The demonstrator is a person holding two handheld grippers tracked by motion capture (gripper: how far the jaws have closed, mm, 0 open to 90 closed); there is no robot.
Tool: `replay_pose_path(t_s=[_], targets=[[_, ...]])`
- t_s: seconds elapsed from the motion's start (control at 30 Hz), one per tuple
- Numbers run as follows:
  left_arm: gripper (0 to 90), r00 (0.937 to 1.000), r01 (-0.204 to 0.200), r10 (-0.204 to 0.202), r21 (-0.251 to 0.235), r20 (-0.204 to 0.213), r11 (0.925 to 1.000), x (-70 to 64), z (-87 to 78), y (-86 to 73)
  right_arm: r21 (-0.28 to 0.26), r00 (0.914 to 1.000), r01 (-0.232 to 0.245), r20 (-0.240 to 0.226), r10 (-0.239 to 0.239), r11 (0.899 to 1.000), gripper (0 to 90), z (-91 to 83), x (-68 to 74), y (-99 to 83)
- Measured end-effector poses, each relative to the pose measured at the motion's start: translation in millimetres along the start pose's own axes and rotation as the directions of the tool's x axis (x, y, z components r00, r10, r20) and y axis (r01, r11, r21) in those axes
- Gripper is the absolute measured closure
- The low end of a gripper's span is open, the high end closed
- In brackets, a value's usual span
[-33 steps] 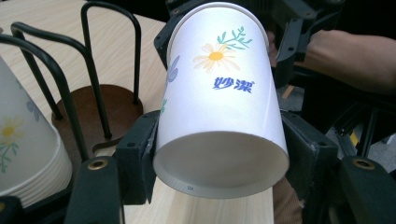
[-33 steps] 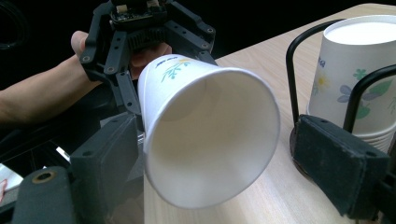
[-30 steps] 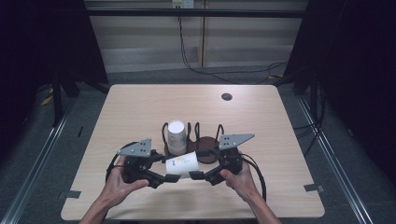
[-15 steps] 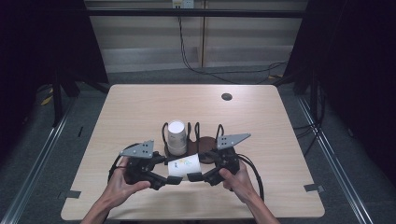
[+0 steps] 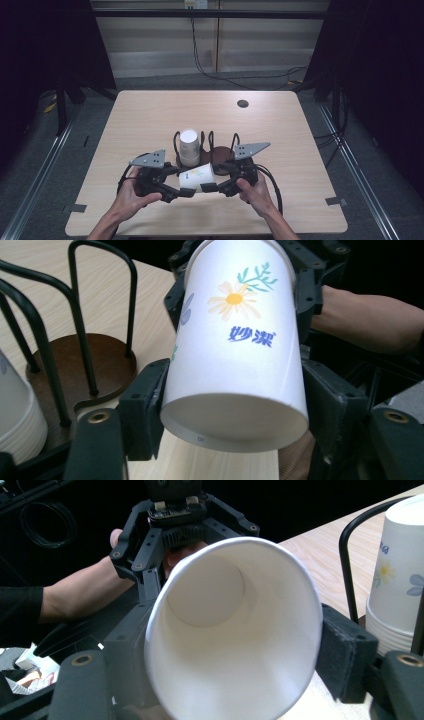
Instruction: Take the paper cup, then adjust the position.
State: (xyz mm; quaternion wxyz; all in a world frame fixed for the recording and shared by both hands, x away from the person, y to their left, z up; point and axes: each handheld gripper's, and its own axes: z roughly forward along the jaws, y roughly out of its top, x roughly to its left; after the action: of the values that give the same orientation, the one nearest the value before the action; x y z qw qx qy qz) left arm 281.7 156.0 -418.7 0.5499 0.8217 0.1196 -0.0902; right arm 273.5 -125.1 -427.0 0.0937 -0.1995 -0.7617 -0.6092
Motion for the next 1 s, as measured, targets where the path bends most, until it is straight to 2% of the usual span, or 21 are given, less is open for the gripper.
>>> replay_pose_path(t_s=[0.27,0.43,0.6,0.77,0.87,1.0], targets=[[23.8,0.9998,0.017,-0.016,0.036,-0.011,0.9992,1.7,1.4,-1.4,-0.002,0.9996,0.002,0.029,-0.002,1.000,29.2,-3.1,0.1,1.0],[17.8,0.9991,0.017,-0.014,0.061,-0.040,0.9980,2.9,2.3,-2.1,-0.007,0.9989,0.001,0.047,-0.001,1.000,29.2,-7.2,-0.7,2.4],[16.0,0.9983,0.013,-0.008,0.079,-0.058,0.9968,4.4,0.9,-3.1,0.007,0.9977,-0.001,0.067,0.000,1.000,29.2,-9.6,-1.7,3.2],[15.9,0.9968,0.024,-0.018,0.074,-0.078,0.9970,7.4,-4.3,-4.3,0.019,0.9932,-0.016,0.116,0.013,1.000,29.5,-18.2,-2.3,4.5],[15.9,0.9980,0.023,-0.019,0.070,-0.060,0.9973,8.1,-6.3,-4.8,0.019,0.9914,-0.022,0.129,0.019,1.000,29.5,-21.8,-2.7,4.9],[15.9,0.9967,0.023,-0.018,0.069,-0.080,0.9973,11.5,-9.3,-5.6,0.028,0.9869,-0.026,0.160,0.021,0.999,29.6,-28.5,-4.2,6.3]])
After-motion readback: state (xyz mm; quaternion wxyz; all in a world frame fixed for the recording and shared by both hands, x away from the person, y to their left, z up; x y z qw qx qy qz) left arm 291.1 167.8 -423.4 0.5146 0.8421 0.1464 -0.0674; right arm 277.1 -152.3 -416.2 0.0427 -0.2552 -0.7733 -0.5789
